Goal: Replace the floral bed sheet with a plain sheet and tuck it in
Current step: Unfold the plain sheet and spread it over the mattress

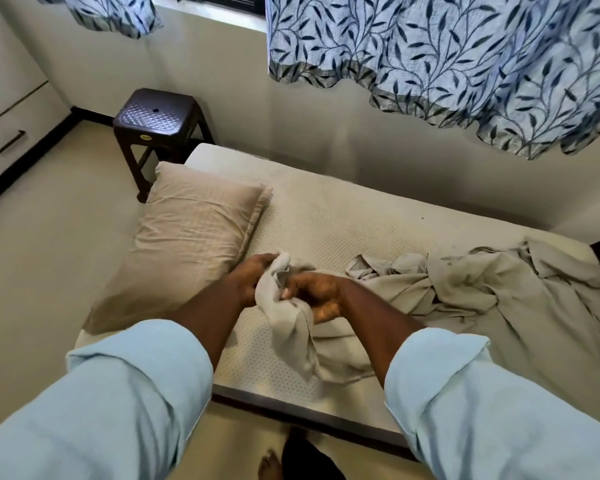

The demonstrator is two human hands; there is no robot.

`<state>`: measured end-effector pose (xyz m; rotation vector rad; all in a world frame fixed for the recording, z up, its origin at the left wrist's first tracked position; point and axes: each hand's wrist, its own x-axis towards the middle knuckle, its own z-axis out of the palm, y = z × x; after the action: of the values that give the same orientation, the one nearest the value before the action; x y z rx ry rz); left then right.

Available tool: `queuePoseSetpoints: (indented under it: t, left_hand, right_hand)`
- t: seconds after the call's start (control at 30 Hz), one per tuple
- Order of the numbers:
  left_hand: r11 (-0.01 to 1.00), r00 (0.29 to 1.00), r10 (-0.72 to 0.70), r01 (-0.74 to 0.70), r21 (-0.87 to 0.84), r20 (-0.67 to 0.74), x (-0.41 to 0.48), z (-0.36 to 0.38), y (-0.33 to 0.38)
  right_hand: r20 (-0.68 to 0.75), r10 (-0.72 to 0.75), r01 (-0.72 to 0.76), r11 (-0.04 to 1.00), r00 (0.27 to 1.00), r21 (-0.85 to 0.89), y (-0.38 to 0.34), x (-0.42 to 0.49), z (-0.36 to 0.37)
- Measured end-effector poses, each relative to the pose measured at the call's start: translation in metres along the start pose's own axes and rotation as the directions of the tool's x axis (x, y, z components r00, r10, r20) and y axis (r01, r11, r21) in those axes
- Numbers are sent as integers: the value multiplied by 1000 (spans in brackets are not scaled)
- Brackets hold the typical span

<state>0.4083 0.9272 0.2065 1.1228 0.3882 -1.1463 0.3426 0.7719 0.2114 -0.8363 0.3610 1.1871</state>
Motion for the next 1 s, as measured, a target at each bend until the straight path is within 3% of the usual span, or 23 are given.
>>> queuePoseSetpoints:
  t: [0.07, 0.13, 0.2, 0.23, 0.27, 0.33, 0.4, 0.47, 0.5, 0.53, 0.57, 0.63, 0.7, 0.73, 0.8, 0.87, 0.93, 1.0]
  left_hand:
    - [994, 999, 5, -10, -105, -41, 6, -7, 12]
    - [986, 996, 64, -72, -150, -56, 9, -10, 22]
    - [987, 998, 63, -66, -146, -23, 13, -12, 28]
    - [991, 999, 40, -40, -128, -4, 17, -12, 31]
    - [995, 1000, 13, -12, -98, 9, 17, -13, 32]
    - [996, 996, -60, 64, -58, 69, 20, -17, 34]
    - [990, 980, -137, 142, -24, 147, 23, -26, 35]
    - [975, 959, -220, 212, 61, 179, 27, -33, 35]
    - [965, 949, -254, 235, 117, 187, 28, -34, 34]
    - [954, 938, -279, 247, 168, 206, 27, -33, 36]
    - [945, 928, -296, 250, 210, 228, 27, -31, 38]
    - [926, 911, -324, 250, 283, 256, 30, -31, 44]
    - [916, 889, -351, 259, 307, 295, 35, -32, 51]
    - [914, 878, -353, 249, 320, 323, 39, -33, 56]
    - [902, 872, -348, 211, 376, 345, 46, -34, 68]
    - [887, 869, -357, 201, 416, 342, 48, -30, 81]
    - [872, 855, -377, 199, 447, 355, 49, -35, 92]
    - [859, 831, -412, 216, 465, 374, 45, -43, 100]
  right_hand:
    - [-143, 213, -241, 947, 966, -215, 7, 1, -15]
    - [-335, 355, -475, 778, 873, -412, 12, 3, -34]
    - [-567, 210, -535, 682, 796, -499, 9, 5, -58]
    - [-667, 75, -533, 670, 742, -517, 3, 6, -71]
    - [-763, -84, -523, 680, 641, -514, -2, 4, -83]
    - [-893, -315, -457, 775, 321, -437, -13, 4, -108]
    - [-921, -371, -307, 868, 120, -390, -26, 3, -121]
    - [-928, -373, -174, 915, -17, -365, -38, 5, -126]
    - [-933, -357, -125, 929, -49, -348, -44, 6, -128]
    - [-934, -355, -100, 932, -42, -349, -49, 9, -132]
    - [-942, -333, -106, 936, 38, -335, -53, 12, -133]
    - [-932, -242, -180, 938, 271, -296, -57, 24, -133]
    - [-867, -68, -416, 857, 494, -304, -59, 25, -114]
    - [-831, 21, -548, 761, 556, -348, -58, 26, -107]
    - [-811, 147, -725, 556, 566, -406, -57, 33, -100]
    - [-828, 151, -815, 342, 539, -468, -52, 41, -100]
    - [-864, 128, -846, 315, 487, -430, -48, 52, -102]
    - [-863, 113, -844, 307, 492, -440, -45, 55, -99]
